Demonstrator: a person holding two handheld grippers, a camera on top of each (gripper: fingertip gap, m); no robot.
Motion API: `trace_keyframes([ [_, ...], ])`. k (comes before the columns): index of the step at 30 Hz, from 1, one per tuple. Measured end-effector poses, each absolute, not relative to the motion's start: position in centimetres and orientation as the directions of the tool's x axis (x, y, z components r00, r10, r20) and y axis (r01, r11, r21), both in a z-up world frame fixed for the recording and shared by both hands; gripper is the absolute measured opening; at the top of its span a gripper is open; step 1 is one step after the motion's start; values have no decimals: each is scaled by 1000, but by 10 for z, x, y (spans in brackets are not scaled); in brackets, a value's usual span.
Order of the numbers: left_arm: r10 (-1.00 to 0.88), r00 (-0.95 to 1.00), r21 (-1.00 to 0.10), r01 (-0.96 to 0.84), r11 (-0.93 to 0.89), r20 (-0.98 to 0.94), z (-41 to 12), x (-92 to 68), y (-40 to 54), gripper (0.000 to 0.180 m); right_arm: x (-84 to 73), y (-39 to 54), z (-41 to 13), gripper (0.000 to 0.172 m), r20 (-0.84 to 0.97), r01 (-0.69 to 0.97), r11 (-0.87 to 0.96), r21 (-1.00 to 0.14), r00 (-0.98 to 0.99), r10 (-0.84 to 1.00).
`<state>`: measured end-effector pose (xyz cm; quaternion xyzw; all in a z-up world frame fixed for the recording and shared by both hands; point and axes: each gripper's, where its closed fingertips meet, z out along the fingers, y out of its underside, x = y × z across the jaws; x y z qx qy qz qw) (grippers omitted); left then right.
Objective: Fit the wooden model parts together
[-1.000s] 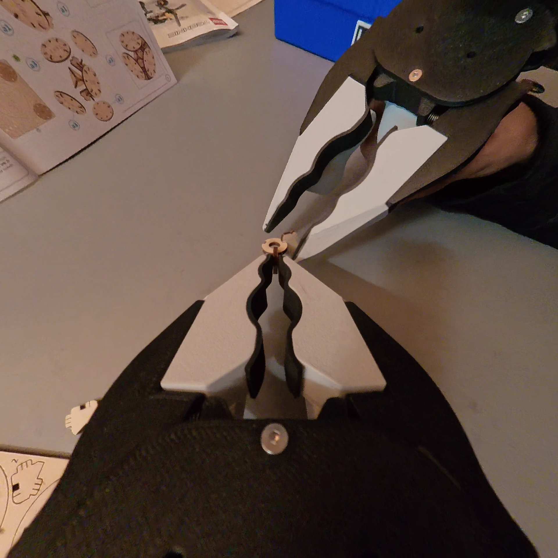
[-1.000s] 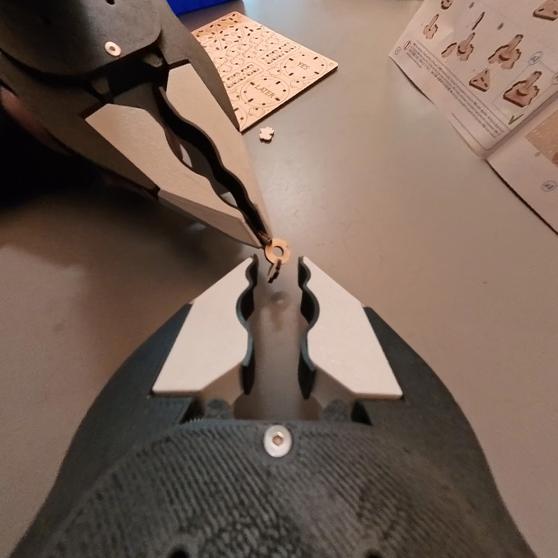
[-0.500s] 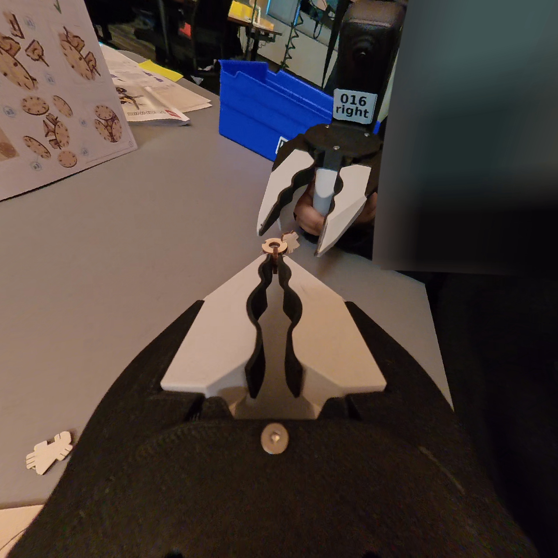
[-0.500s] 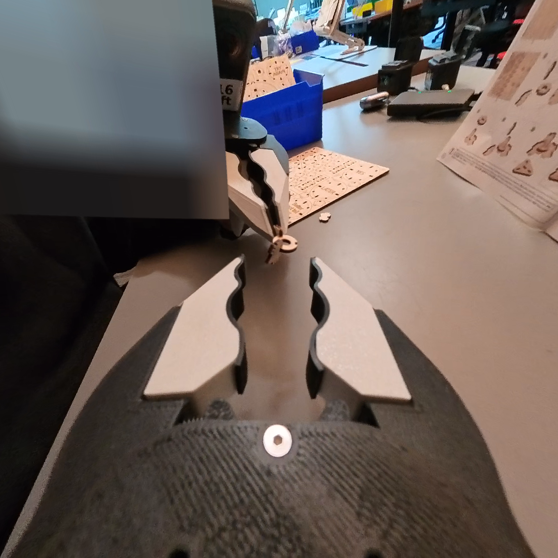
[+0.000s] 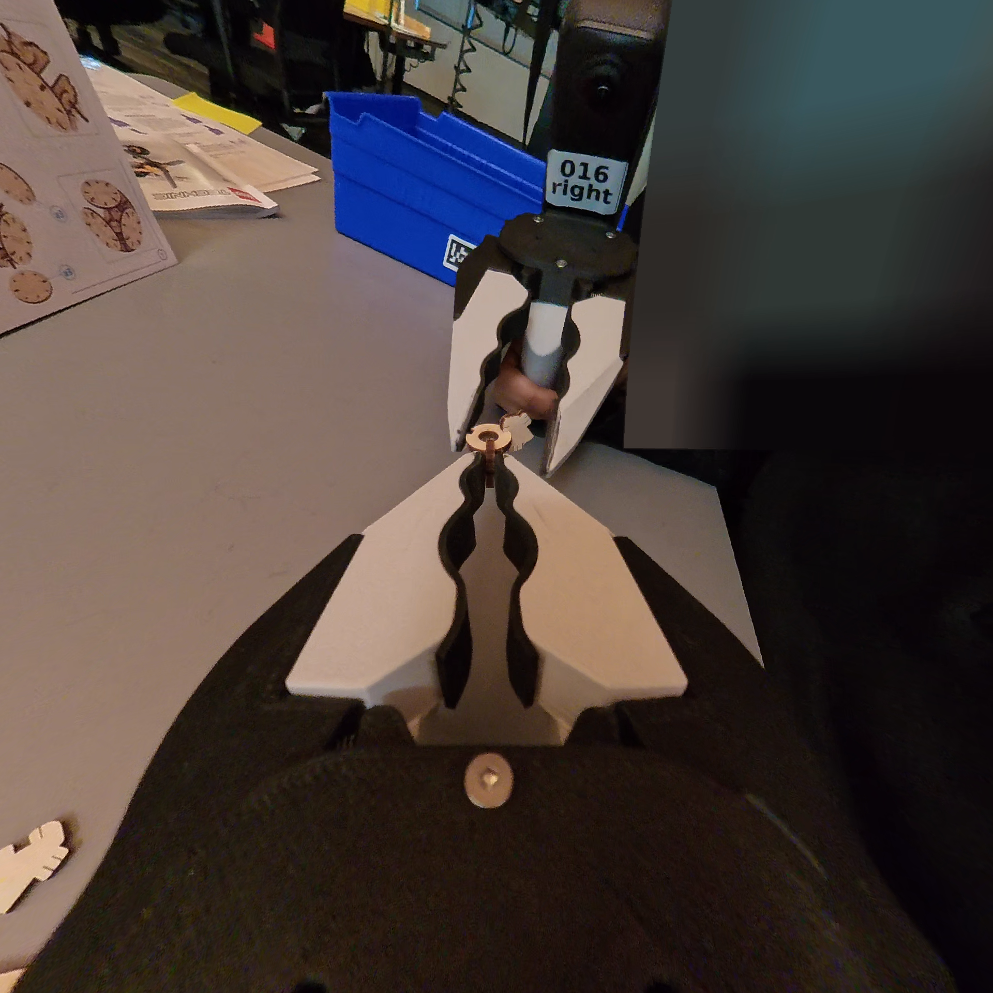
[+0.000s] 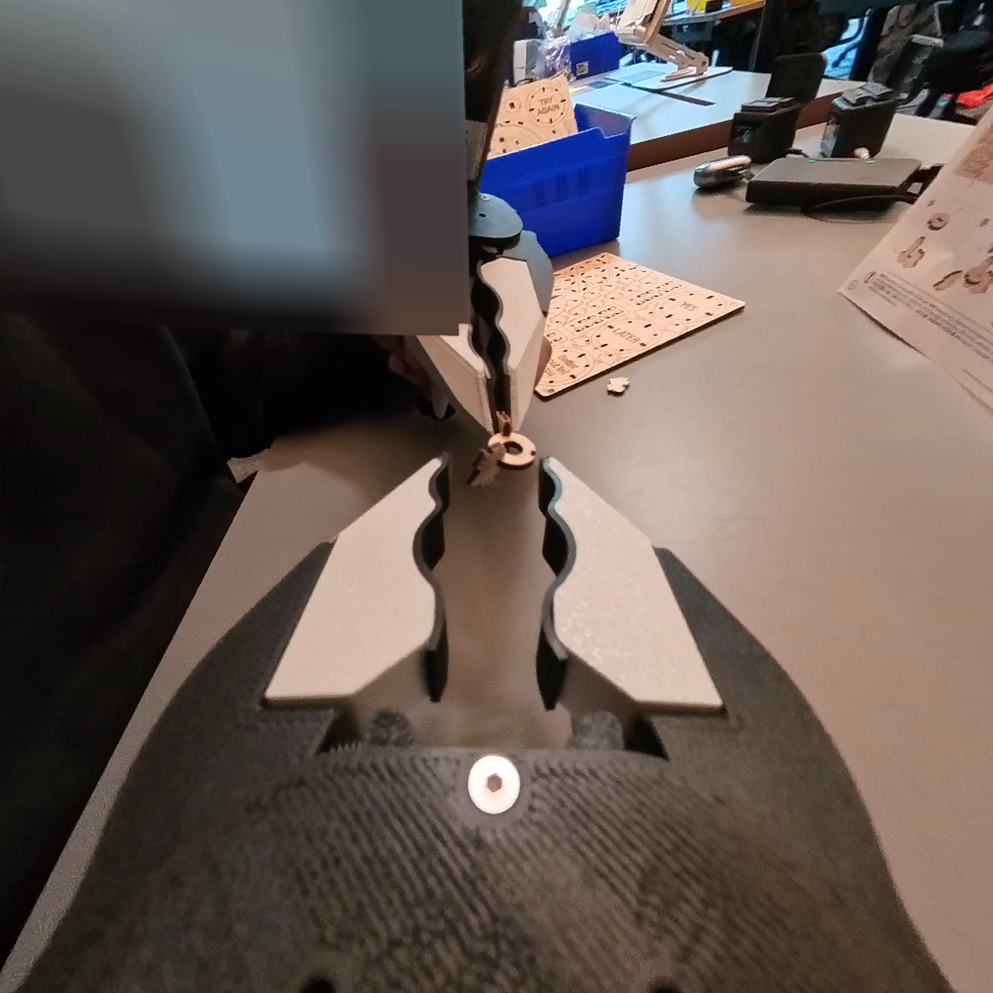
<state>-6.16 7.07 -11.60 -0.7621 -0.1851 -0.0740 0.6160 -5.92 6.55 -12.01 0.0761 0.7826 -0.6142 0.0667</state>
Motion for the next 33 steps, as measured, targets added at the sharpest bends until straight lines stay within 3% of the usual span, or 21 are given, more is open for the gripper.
trace_keyframes([
  [5, 176, 922, -909, 374, -185, 343, -117, -59, 72, 0, -58, 66, -122, 22, -167, 171, 250, -953, -985, 40],
  [33, 175, 899, -878, 432, -207, 401, -125, -58, 71, 0, -60, 66, -128, 21, -194, 200, 280, -939, -980, 48],
])
